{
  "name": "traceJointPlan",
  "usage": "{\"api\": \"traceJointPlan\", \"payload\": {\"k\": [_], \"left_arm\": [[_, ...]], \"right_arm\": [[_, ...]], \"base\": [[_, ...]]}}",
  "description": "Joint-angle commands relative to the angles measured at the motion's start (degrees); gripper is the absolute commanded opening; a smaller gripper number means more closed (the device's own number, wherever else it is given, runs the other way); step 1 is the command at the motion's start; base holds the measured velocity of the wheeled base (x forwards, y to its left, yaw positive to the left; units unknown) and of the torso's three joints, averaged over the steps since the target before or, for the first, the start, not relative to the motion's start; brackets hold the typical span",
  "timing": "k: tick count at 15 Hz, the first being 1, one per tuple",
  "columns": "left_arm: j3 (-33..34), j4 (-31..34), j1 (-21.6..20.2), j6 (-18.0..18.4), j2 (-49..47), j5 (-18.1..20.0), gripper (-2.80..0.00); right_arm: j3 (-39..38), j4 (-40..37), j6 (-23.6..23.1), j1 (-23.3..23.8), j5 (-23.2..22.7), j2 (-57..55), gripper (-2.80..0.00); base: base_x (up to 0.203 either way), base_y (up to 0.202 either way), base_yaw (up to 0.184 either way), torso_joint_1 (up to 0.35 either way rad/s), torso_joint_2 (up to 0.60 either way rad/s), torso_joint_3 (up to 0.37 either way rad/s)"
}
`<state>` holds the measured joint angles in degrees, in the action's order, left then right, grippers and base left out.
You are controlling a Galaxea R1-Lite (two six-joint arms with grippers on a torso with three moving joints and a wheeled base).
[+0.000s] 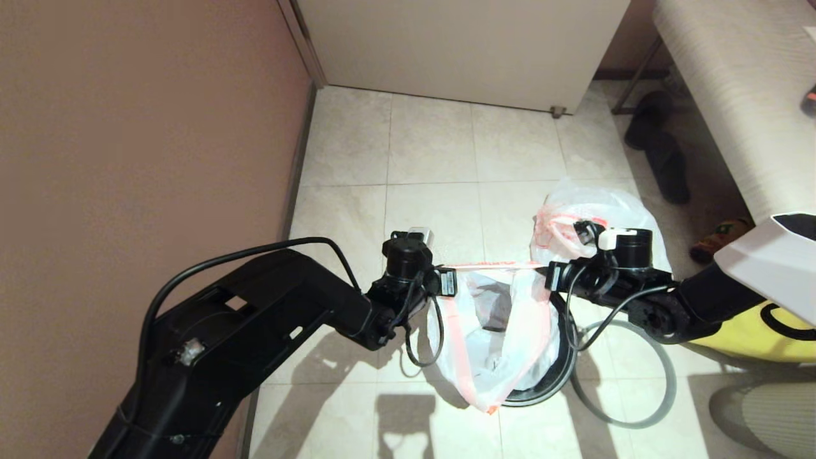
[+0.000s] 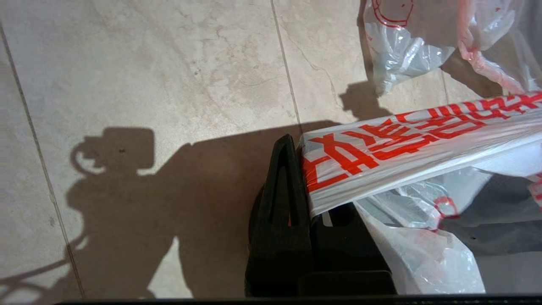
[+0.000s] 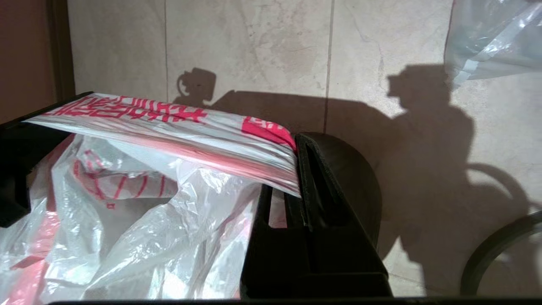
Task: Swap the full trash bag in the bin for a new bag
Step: Put the new garbage bag on the trash can
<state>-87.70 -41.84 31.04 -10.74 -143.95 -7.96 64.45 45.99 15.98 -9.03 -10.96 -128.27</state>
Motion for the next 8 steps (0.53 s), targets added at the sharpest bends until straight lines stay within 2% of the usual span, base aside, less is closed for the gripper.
{"api": "traceJointPlan", "payload": {"k": [1, 2, 3, 6, 8], "left_arm": [[-3.17, -0.31, 0.48, -0.09, -2.66, -3.09, -2.80], [-5.08, -0.28, 0.79, -0.02, -3.77, -5.88, -2.80], [-5.53, -0.26, 0.93, -0.04, -4.00, -6.80, -2.80], [-3.36, -0.01, 1.20, -0.05, -2.25, -6.42, -2.80], [0.05, -0.04, 1.71, -0.06, -0.50, -3.66, -2.80]], "right_arm": [[0.36, 1.90, 0.10, -0.10, 1.54, -1.20, -2.80], [0.48, 4.11, 0.10, -0.06, 2.26, -1.80, -2.80], [0.50, 5.29, -0.45, -0.02, 2.51, -2.32, -2.80], [0.51, 4.39, -2.38, -0.02, 2.94, -2.79, -2.80], [-0.01, 2.78, -4.63, -0.02, 2.90, -2.71, -2.80]], "base": [[0.000, 0.000, 0.000, 0.000, 0.00, 0.000], [0.000, 0.000, 0.000, 0.000, 0.00, 0.000], [0.000, 0.000, 0.000, 0.000, 0.00, 0.000], [0.000, 0.000, 0.000, 0.000, 0.00, 0.000], [0.000, 0.000, 0.000, 0.000, 0.00, 0.000]]}}
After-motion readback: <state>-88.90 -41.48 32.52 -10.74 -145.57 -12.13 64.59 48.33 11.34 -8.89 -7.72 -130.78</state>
